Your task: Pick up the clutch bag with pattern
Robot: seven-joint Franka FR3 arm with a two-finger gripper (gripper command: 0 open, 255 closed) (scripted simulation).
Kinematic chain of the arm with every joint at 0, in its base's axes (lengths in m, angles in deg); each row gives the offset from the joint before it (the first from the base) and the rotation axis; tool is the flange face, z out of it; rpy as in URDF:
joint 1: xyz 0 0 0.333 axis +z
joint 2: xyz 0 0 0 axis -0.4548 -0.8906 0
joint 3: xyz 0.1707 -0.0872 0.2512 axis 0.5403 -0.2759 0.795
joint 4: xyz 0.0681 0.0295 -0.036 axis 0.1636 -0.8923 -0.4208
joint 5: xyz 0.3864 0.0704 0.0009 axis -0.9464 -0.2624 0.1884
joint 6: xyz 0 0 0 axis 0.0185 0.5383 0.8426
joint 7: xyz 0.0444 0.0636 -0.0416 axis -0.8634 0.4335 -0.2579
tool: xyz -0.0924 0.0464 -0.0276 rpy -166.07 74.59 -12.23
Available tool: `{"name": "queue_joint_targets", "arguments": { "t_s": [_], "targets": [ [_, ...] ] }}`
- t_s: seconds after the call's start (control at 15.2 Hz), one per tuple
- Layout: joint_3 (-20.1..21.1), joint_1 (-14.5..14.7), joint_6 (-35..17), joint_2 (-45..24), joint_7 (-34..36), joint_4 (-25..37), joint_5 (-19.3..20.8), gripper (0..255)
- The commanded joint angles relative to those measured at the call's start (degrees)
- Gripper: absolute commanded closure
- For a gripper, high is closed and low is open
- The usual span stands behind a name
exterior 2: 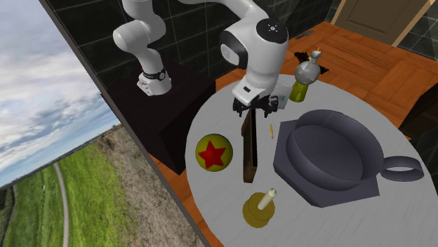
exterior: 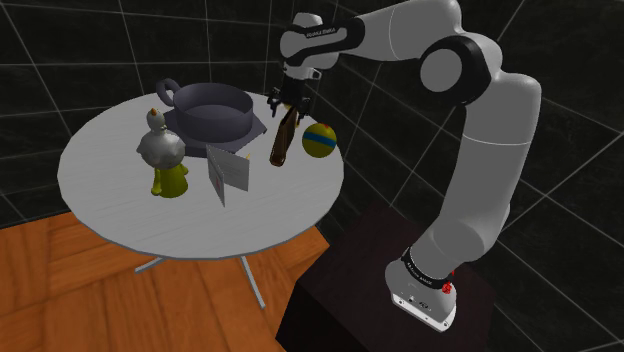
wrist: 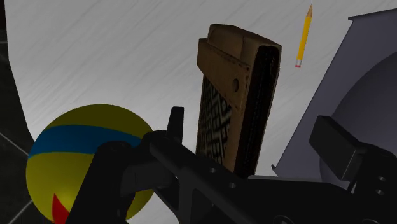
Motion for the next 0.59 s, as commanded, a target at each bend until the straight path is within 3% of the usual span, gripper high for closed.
{"name": "queue_joint_targets", "arguments": {
  "t_s": [0.0, 0.2, 0.26, 0.53],
  "targets": [
    [0.0, 0.0, -1.4, -0.5, -0.1, -0.8, -0.1, 0],
    [0.1, 0.0, -2.4, -1.0, -0.3, -1.4, -0.2, 0],
    [0.1, 0.0, -2.3, -1.0, -0.2, -1.2, -0.2, 255],
    [0.1, 0.0, -2.3, -1.0, -0.2, -1.3, -0.2, 255]
  ]
}}
